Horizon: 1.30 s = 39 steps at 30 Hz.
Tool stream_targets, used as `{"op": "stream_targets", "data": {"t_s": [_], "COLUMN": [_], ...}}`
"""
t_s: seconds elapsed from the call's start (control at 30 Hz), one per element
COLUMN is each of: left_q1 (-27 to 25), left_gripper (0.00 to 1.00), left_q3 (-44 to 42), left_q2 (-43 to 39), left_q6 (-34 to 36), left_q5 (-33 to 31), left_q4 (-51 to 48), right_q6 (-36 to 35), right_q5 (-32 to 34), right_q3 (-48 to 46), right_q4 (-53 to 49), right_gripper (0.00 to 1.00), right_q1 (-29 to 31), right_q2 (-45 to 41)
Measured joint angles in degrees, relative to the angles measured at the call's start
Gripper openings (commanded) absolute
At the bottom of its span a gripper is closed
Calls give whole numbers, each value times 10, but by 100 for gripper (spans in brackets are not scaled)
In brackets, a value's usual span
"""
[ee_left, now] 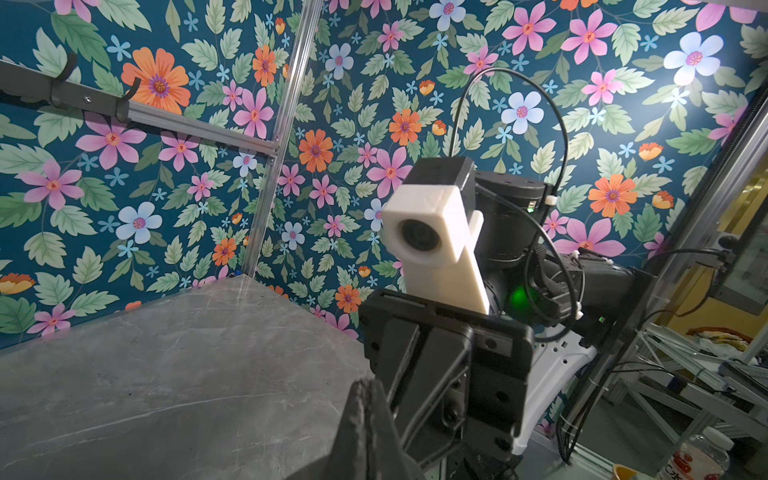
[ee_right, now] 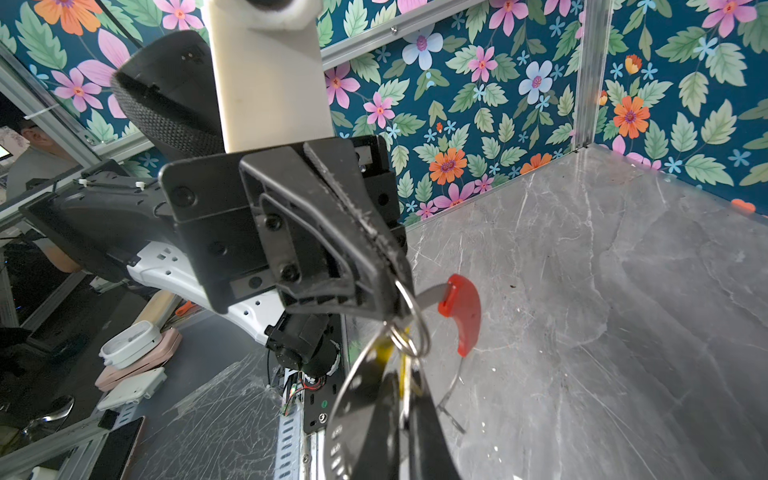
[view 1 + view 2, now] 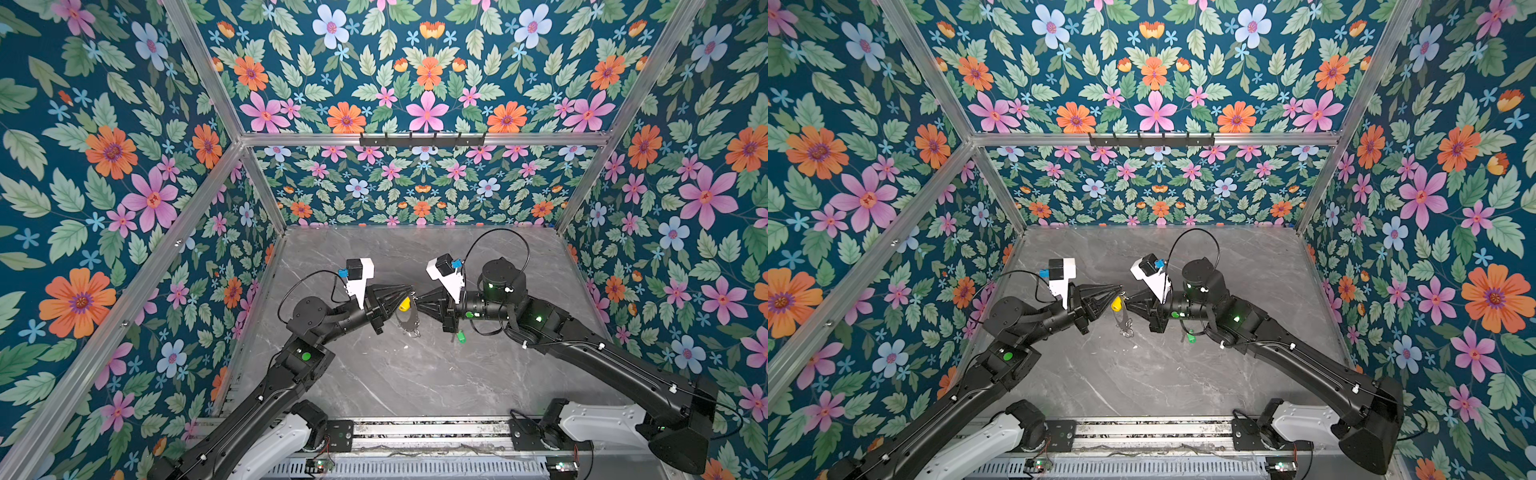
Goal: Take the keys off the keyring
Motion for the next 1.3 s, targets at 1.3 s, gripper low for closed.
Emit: {"op": "stream_targets", "data": {"t_s": [1.3], "left_q1": [0], "left_gripper": [0], "left_q3": [-33], "left_q2": [-70], "left_q6": [54], "left_q5": [-109], "left_q4": [-107], "right_q6": [65], "right_q5": [62], "right_q3": [-172], "right_q4": [7], "right_gripper": [0], "right_q1": [-135], "right_q2": [-92]}}
